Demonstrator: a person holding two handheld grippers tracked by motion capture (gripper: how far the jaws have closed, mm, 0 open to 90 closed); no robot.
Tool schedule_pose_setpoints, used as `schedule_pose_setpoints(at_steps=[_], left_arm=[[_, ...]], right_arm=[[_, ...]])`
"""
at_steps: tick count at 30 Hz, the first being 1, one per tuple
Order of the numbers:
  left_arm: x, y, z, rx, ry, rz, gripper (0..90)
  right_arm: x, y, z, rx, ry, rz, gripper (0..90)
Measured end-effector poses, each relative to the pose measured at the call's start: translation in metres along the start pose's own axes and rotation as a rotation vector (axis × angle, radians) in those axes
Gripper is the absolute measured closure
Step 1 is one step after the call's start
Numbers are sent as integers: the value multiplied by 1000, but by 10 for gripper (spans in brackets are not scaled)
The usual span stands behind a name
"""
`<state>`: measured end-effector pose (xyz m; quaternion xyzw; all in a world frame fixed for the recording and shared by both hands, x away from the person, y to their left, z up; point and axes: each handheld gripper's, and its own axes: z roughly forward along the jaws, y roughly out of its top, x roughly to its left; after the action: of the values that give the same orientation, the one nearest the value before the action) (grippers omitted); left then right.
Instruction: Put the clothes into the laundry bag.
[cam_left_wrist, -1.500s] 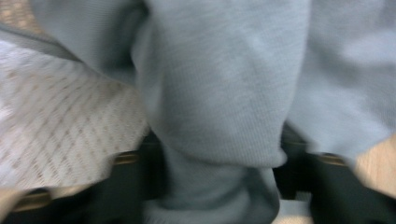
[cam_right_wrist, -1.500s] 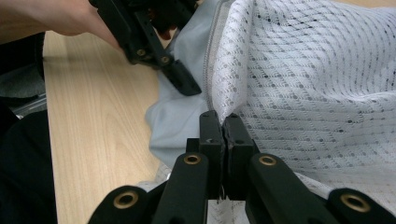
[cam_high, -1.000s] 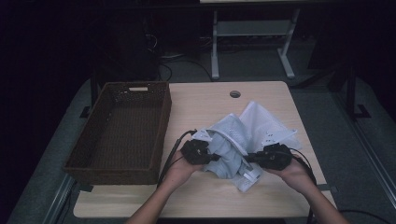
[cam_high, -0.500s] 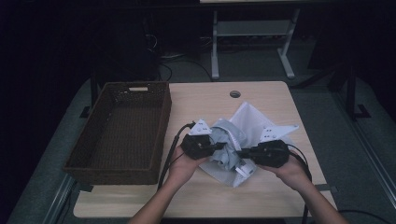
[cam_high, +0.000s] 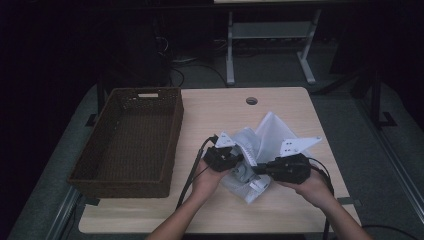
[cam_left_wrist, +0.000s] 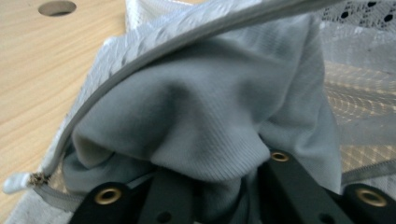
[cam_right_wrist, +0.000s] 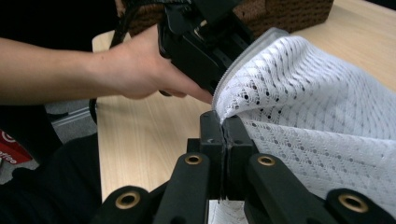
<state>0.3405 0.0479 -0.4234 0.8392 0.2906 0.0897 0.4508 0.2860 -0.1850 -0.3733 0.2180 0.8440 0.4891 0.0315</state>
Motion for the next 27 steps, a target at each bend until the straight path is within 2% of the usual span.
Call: schedule_pose_setpoints(at_steps=[1, 2, 6, 7, 10, 12, 13, 14, 17, 18, 21, 22, 25, 27], left_arm=[[0, 0, -1, 3, 1, 5, 732], [1, 0, -4, 10, -3, 9, 635], [2, 2, -12, 40, -32, 6, 468], [2, 2, -17, 45, -40, 7, 468], [5, 3, -33, 74, -45, 13, 348], [11, 4, -52, 74, -35, 3, 322], [11, 4, -52, 74, -35, 3, 310], [17, 5, -63, 69, -23, -5, 310], [22, 6, -72, 65, -25, -12, 363], [26, 5, -75, 65, -38, -19, 455], [28, 3, -72, 57, -42, -22, 593], [28, 2, -66, 34, -58, -27, 650], [28, 3, -59, 23, -68, -10, 849], [27, 6, -48, 13, -83, 5, 867]], right_arm=[[-1, -1, 0, 3, -1, -1, 883], [-2, -3, 0, 8, -9, 4, 882], [-5, -6, -2, 17, -27, 5, 880], [-5, -6, -2, 17, -27, 5, 880], [-8, -9, -3, 24, -36, 10, 879], [-9, -10, -3, 27, -40, 11, 879], [-9, -10, -3, 27, -40, 11, 879], [-9, -10, -3, 29, -43, 11, 879], [-9, -10, -3, 29, -43, 10, 879], [-9, -10, -3, 28, -42, 10, 879], [-9, -10, -2, 28, -42, 11, 879], [-10, -10, -2, 29, -41, 11, 879], [-9, -9, 0, 29, -39, 7, 879], [-9, -9, 0, 32, -39, 5, 879]])
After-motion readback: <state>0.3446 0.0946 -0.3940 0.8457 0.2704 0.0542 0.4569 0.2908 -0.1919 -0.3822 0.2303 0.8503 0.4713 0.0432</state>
